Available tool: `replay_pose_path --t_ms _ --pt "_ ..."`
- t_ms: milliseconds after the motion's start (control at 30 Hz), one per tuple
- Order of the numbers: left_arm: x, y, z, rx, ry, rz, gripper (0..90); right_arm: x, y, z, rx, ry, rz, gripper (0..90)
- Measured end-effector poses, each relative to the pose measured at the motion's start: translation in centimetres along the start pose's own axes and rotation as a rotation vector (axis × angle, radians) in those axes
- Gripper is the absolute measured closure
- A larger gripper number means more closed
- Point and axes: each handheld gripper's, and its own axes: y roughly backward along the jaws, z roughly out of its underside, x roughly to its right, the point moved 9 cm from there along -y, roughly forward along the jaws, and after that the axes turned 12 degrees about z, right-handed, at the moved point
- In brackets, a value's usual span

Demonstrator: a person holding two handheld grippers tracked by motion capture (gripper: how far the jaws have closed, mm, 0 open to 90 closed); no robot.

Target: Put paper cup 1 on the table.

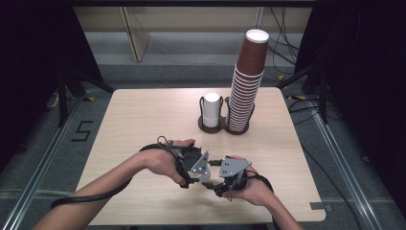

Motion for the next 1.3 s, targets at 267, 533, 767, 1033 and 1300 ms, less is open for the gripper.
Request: replay_pose_path --t_ms 267,533,767,1033,1300 --pt "0.3 -0.3 -0.6 0.053 0.024 0.012 24.9 -0.7 -0.8 -0.4 -0.001 -0.022 -0.013 32.7" --pt "0.3 -0.1 -0.9 0.104 0.022 0.024 25.1 -0.6 -1.0 -0.6 0.053 0.033 -0.005 35.2" --pt "-0.1 0.6 -1.7 0.248 0.038 0.001 14.5 -0.3 -0.6 -0.4 0.068 0.035 0.000 35.4" --pt "-0.2 1.7 -0.4 0.414 0.149 -0.094 9.7 1.6 -0.2 0.6 0.071 -0.096 0.111 34.7" --pt "0.0 1.2 1.3 0.633 0.364 -0.192 9.7 3.4 0.8 1.0 0.129 -0.202 0.231 34.2"
